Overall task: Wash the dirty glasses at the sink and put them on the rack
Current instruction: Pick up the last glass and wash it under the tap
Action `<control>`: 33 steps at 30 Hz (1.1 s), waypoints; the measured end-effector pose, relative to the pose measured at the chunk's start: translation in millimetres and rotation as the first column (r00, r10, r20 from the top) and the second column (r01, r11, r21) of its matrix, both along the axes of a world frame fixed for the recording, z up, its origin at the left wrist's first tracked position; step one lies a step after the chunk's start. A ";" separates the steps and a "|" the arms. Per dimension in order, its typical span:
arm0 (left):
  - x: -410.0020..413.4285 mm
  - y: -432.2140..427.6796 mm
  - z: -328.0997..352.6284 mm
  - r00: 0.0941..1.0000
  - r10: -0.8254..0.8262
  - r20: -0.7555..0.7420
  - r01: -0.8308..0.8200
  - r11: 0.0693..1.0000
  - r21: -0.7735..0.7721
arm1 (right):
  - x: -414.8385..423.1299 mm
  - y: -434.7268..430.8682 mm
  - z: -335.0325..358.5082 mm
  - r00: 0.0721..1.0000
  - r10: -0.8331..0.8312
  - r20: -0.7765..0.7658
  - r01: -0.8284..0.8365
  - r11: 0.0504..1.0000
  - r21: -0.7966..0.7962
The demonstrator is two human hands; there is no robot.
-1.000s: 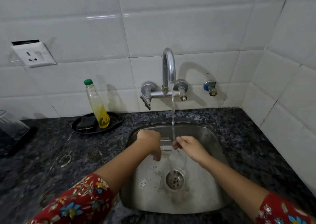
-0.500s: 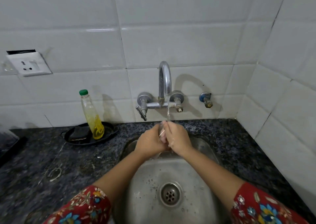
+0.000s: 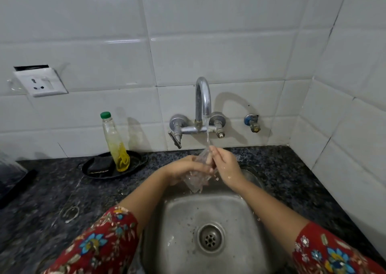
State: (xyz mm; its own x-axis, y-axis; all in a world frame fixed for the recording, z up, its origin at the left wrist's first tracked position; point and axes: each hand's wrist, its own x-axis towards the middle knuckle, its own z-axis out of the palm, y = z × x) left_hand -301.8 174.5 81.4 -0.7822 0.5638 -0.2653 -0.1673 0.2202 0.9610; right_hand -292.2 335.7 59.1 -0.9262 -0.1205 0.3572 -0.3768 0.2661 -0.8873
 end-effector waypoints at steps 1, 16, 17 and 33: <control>1.6 1.5 -0.8 0.999 0.013 0.042 -0.012 1.000 -0.028 | -0.4 -1.6 0.8 1.000 -0.010 0.026 0.010 1.000 -0.006; 18.0 30.3 -11.1 0.808 0.139 -0.573 -0.402 0.841 -0.362 | -10.3 -17.5 24.1 0.962 -0.022 0.271 -0.042 0.972 0.231; 17.0 26.4 -10.8 0.878 0.163 -0.450 -0.305 0.915 -0.265 | -11.3 -17.1 26.1 0.947 -0.044 0.319 -0.026 0.977 0.211; -11.1 28.8 -48.5 0.564 0.207 0.799 -0.744 0.546 0.384 | 32.0 9.1 -32.2 0.901 0.227 -0.369 0.184 0.572 0.799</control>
State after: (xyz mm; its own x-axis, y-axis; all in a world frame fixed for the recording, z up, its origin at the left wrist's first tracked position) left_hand -312.9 203.4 32.9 -0.7664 0.3614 -0.5310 -0.6012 -0.6946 0.3950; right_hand -260.2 344.8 26.9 -0.7169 -0.5604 0.4147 -0.6388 0.7663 -0.0688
